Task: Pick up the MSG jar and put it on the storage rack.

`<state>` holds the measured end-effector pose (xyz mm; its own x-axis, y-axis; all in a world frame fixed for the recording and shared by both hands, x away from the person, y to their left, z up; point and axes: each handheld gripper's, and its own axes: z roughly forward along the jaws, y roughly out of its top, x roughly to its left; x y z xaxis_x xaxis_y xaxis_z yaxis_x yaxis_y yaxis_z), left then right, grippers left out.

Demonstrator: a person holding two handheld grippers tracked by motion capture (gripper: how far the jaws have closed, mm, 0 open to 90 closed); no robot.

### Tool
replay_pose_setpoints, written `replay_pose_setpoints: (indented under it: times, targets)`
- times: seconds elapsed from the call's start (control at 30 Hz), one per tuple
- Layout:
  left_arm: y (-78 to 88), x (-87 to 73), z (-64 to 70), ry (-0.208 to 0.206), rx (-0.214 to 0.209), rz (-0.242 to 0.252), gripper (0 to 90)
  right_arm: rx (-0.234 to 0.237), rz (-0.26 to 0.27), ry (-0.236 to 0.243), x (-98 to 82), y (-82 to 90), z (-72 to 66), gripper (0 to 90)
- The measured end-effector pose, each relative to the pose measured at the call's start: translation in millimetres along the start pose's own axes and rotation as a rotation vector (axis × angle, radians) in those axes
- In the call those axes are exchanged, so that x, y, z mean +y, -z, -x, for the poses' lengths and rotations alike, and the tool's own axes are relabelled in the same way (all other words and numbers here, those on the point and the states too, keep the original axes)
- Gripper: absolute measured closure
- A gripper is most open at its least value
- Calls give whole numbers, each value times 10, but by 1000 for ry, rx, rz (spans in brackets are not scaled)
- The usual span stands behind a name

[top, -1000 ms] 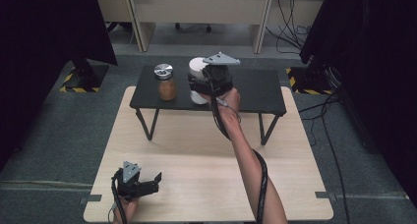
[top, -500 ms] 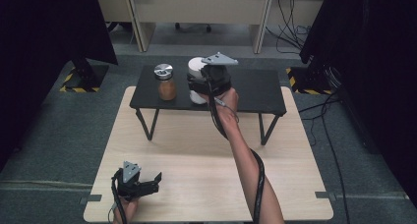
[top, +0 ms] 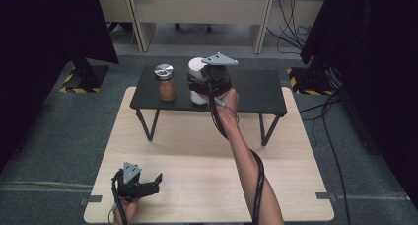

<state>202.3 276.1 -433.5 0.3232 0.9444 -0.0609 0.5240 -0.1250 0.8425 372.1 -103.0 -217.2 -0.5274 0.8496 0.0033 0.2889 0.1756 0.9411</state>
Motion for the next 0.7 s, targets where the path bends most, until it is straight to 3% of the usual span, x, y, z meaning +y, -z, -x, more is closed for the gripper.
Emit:
replay_pose_setpoints:
  times: [0.7]
  targets:
    - [2, -4, -9, 6, -3, 3, 14, -12, 13, -24, -35, -207, -26, 348]
